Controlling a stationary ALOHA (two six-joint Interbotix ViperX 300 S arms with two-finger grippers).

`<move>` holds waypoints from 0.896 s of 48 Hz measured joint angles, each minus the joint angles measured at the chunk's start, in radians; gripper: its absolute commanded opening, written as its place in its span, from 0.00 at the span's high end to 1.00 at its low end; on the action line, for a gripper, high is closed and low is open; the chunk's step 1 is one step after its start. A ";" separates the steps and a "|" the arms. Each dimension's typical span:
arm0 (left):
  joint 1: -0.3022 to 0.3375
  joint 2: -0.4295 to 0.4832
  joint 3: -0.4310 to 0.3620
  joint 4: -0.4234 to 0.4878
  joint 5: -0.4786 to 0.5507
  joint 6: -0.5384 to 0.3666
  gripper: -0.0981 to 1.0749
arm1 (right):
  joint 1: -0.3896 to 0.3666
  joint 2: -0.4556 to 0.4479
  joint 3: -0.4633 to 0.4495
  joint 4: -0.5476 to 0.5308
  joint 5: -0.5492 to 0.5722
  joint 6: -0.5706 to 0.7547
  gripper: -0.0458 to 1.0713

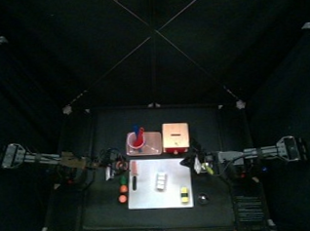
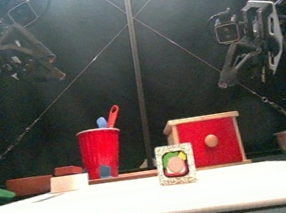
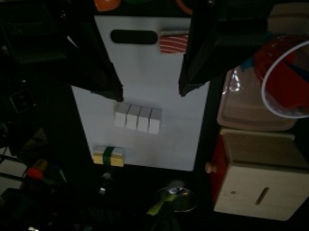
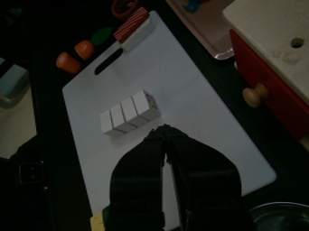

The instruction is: Cut white sushi roll

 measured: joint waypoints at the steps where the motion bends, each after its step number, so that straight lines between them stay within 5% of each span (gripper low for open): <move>1: 0.000 0.000 0.000 0.000 0.000 0.000 0.17 | 0.000 0.002 0.000 0.000 -0.002 -0.002 0.80; 18: 0.005 -0.008 0.008 0.002 -0.008 0.000 0.17 | -0.028 0.049 -0.106 0.023 0.034 -0.002 0.79; 33: 0.038 -0.020 0.008 0.009 -0.008 0.000 0.17 | -0.086 0.190 -0.453 -0.055 0.439 -0.017 0.78; 43: 0.072 -0.020 0.011 0.009 -0.008 0.000 0.17 | -0.123 0.272 -0.627 -0.091 0.597 -0.037 0.78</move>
